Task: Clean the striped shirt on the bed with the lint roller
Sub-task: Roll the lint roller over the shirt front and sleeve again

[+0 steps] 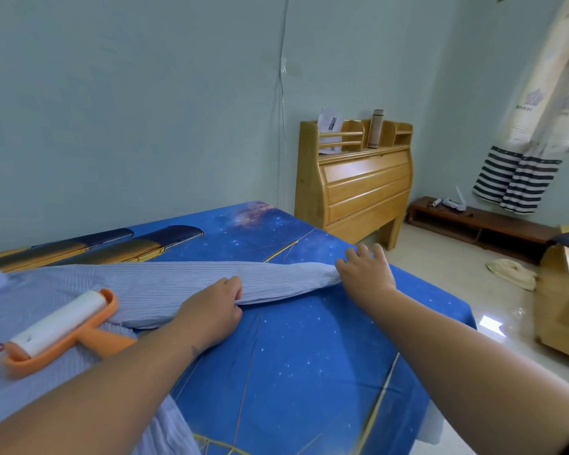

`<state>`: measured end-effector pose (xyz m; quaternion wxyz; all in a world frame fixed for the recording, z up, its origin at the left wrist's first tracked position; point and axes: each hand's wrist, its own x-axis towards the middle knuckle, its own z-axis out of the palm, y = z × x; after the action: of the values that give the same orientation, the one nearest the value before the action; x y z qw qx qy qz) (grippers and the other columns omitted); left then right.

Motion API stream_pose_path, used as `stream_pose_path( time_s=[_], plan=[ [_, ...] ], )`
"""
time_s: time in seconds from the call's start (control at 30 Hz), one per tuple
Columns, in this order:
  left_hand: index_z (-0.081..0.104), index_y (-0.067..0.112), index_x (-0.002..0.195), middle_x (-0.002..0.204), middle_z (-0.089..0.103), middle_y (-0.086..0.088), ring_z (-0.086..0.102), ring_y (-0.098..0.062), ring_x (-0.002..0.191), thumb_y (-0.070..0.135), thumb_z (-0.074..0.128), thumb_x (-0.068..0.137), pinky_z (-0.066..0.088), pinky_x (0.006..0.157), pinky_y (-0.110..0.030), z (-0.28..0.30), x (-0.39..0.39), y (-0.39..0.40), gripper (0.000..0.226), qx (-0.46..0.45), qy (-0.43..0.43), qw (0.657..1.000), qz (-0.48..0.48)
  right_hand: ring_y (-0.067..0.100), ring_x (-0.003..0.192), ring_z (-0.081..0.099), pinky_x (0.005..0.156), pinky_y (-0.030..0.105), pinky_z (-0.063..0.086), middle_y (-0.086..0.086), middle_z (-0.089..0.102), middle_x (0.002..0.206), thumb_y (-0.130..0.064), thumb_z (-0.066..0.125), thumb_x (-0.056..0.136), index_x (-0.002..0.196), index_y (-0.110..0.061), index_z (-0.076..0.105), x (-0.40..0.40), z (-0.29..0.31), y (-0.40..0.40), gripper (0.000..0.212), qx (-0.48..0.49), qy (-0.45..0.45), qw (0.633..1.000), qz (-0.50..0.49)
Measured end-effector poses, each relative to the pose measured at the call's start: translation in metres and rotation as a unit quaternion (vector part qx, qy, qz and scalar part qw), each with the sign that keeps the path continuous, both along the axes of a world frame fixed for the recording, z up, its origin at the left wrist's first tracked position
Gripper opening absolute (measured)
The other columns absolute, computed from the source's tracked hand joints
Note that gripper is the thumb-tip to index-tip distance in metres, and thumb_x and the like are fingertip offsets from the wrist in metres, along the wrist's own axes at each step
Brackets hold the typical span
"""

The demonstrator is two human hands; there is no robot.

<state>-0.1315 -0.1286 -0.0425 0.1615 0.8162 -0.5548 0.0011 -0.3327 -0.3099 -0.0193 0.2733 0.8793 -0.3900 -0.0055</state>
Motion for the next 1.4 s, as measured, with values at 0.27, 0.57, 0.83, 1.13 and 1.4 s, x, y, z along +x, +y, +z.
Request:
stream_pose_path(
  time_s=[0.27, 0.57, 0.83, 1.13, 1.4],
  plan=[
    [0.057, 0.023, 0.093, 0.106, 0.051, 0.007, 0.051, -0.012, 0.096, 0.018, 0.044, 0.09, 0.037, 0.082, -0.023, 0.024, 0.006, 0.019, 0.014, 0.027, 0.11, 0.992, -0.057, 0.028, 0.126, 0.046, 0.099, 0.04, 0.037, 0.001, 0.049, 0.135, -0.019, 0.048, 0.093, 0.132, -0.021, 0.047, 0.019, 0.037, 0.021, 0.04, 0.176, 0.114, 0.972, -0.108],
    [0.062, 0.02, 0.089, 0.099, 0.059, 0.002, 0.051, -0.011, 0.072, 0.014, 0.045, 0.09, 0.035, 0.062, -0.027, 0.064, 0.072, 0.099, 0.018, -0.131, 0.09, 0.983, 0.089, 0.027, 0.097, 0.059, 0.071, 0.032, 0.045, 0.004, 0.064, 0.108, -0.025, 0.046, 0.092, 0.103, -0.019, 0.062, 0.126, 0.045, 0.147, 0.02, 0.269, -0.149, 0.934, 0.18],
    [0.053, 0.016, 0.108, 0.112, 0.061, -0.009, 0.057, -0.028, 0.096, 0.003, 0.044, 0.089, 0.046, 0.079, -0.034, 0.027, 0.142, 0.191, 0.025, -0.111, 0.126, 0.933, 0.319, 0.02, 0.088, 0.054, 0.072, 0.034, 0.045, 0.002, 0.064, 0.106, -0.052, 0.05, 0.09, 0.118, -0.022, 0.051, 0.185, 0.018, 0.236, 0.042, 0.355, -0.165, 0.881, 0.266],
    [0.051, 0.023, 0.125, 0.127, 0.055, -0.003, 0.043, -0.028, 0.119, 0.031, 0.035, 0.098, 0.042, 0.095, -0.043, -0.011, 0.136, 0.232, 0.033, 0.018, -0.008, 0.965, 0.261, 0.024, 0.097, 0.057, 0.073, 0.032, 0.041, 0.005, 0.058, 0.105, -0.037, 0.048, 0.094, 0.124, -0.031, 0.057, 0.189, 0.019, 0.242, 0.032, 0.307, -0.083, 0.905, 0.284],
    [0.052, 0.022, 0.125, 0.128, 0.057, 0.0, 0.043, -0.025, 0.12, 0.034, 0.029, 0.099, 0.043, 0.096, -0.043, -0.011, 0.132, 0.239, 0.036, 0.028, -0.004, 0.967, 0.251, 0.013, 0.083, 0.052, 0.076, 0.028, 0.047, -0.009, 0.055, 0.097, -0.023, 0.066, 0.082, 0.115, -0.036, 0.063, 0.142, 0.061, 0.22, 0.035, 0.33, 0.001, 0.909, 0.253]
  ],
)
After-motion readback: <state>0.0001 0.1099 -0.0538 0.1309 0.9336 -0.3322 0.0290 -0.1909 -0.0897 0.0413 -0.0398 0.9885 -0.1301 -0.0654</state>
